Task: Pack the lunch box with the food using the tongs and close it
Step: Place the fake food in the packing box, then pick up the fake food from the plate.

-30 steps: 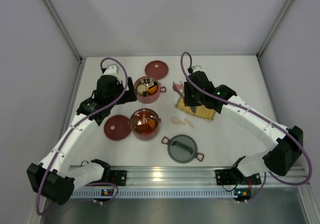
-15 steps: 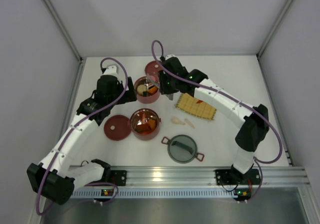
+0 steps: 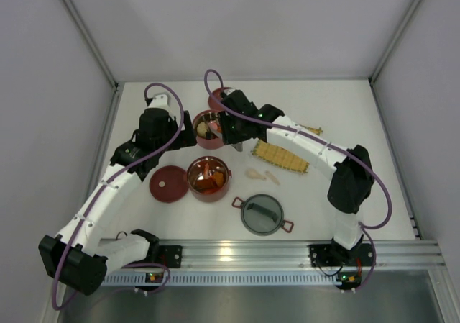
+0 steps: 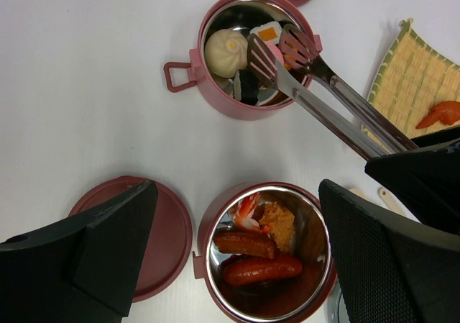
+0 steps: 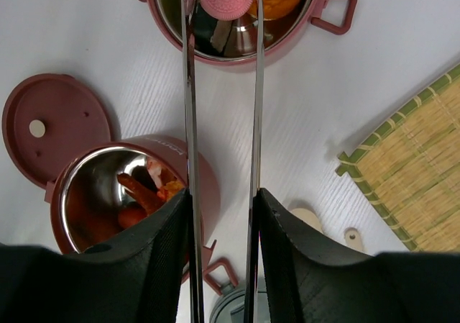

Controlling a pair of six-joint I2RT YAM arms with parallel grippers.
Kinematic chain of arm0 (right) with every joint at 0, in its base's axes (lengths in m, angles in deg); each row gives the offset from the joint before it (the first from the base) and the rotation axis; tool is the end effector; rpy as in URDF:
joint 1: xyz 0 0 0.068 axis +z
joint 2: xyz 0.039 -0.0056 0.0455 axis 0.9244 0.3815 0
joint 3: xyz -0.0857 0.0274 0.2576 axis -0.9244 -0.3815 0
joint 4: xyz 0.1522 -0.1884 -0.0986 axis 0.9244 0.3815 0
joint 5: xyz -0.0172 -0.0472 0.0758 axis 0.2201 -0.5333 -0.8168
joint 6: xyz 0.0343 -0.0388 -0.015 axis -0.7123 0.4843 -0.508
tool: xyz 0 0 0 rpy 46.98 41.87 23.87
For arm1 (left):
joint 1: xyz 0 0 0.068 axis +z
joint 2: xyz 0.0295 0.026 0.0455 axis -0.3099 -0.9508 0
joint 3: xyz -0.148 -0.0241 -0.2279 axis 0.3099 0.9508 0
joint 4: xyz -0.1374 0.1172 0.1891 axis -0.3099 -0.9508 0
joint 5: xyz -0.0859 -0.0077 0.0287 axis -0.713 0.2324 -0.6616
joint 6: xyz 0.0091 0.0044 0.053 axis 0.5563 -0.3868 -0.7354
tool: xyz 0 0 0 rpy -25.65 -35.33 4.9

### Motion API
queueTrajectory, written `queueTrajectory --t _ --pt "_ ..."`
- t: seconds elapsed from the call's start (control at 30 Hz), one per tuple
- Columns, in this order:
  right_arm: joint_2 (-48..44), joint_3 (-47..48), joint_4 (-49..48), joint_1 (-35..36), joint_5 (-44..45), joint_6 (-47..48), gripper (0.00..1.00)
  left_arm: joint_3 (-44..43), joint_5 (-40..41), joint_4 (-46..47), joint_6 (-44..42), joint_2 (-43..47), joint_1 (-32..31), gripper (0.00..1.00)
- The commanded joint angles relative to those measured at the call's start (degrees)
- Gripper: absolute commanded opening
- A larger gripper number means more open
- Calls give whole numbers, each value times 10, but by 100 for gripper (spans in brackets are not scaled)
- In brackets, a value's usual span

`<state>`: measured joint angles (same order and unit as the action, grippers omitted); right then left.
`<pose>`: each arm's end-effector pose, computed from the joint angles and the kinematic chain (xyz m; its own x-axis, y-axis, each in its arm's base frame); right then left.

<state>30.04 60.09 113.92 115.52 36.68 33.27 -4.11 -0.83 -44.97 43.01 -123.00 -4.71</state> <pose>0.2860 0.3095 0.3145 -0.7348 -0.2037 -0.6470 -0.4019 0.8991 0.1734 0.2235 -0.0867 0.3457 -0.5493 -0.2047 -0.8102 0.0169 0.9666 -0.2557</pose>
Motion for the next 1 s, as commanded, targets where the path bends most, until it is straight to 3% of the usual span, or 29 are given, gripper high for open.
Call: queueTrajectory --t 0.0,0.27,0.5,0.97 --pt "-5 34 -17 9 -3 8 42 1 9 11 -3 -3 -1 99" --pt "-13 40 -10 9 4 10 45 2 10 11 -3 -2 -1 99" --pt "-86 8 8 -4 67 11 45 3 11 9 -3 0 -1 99" --pt "-378 -304 42 -141 124 -32 46 1 -4 14 -1 6 -1 99"
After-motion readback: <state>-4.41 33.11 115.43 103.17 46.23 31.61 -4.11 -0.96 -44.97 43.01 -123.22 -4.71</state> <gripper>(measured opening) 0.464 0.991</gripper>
